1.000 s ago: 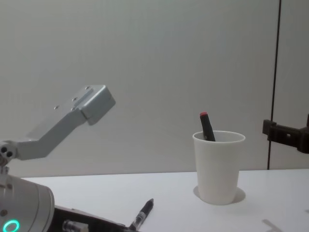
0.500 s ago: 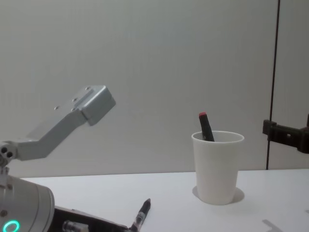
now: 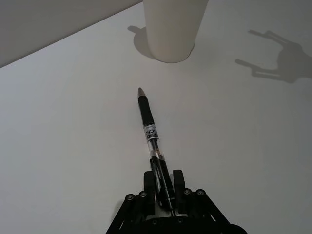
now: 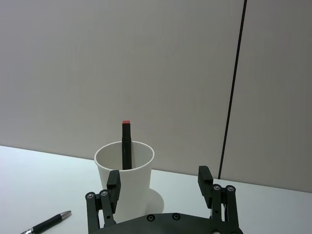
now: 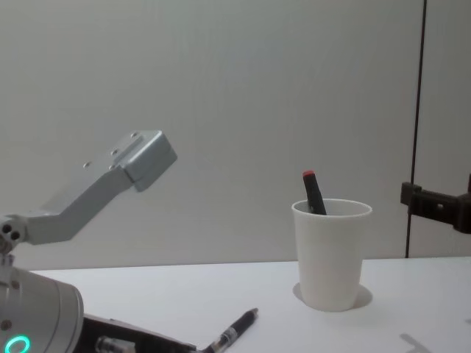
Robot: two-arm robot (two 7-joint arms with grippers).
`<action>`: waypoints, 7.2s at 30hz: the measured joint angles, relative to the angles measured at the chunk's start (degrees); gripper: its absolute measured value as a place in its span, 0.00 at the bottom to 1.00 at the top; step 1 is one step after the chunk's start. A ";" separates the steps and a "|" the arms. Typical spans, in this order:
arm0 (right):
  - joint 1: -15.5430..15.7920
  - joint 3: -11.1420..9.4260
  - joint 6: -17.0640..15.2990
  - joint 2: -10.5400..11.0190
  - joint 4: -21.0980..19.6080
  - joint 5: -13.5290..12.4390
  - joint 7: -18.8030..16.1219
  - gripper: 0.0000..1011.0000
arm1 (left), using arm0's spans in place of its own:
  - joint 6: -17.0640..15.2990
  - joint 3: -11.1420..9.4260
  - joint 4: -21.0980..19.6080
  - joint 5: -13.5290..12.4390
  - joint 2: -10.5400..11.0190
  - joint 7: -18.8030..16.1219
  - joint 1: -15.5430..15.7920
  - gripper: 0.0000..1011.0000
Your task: Place the pen into the pen holder.
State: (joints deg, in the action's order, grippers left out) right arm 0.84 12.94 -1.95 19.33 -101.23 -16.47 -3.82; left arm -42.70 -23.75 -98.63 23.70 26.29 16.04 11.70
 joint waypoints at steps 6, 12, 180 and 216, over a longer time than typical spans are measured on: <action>0.00 0.00 0.00 0.00 0.00 0.00 0.00 0.99 | 0.00 0.00 -0.02 0.00 0.00 0.01 0.00 0.20; 0.00 0.00 0.00 0.00 0.00 0.00 0.00 0.99 | 0.00 0.00 -0.03 0.00 0.00 0.01 0.00 0.18; 23.95 -10.75 6.29 15.51 -20.27 -32.96 -8.83 0.99 | 34.47 0.61 4.18 12.05 -6.32 31.14 5.85 0.18; 16.00 -6.55 0.64 7.32 -23.15 -46.09 -3.72 0.99 | 34.48 0.62 4.17 12.06 -6.32 31.13 5.84 0.18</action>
State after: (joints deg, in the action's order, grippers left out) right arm 16.84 6.39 -1.31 26.65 -124.38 -62.56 -7.54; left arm -8.22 -23.14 -94.46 35.76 19.96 47.17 17.54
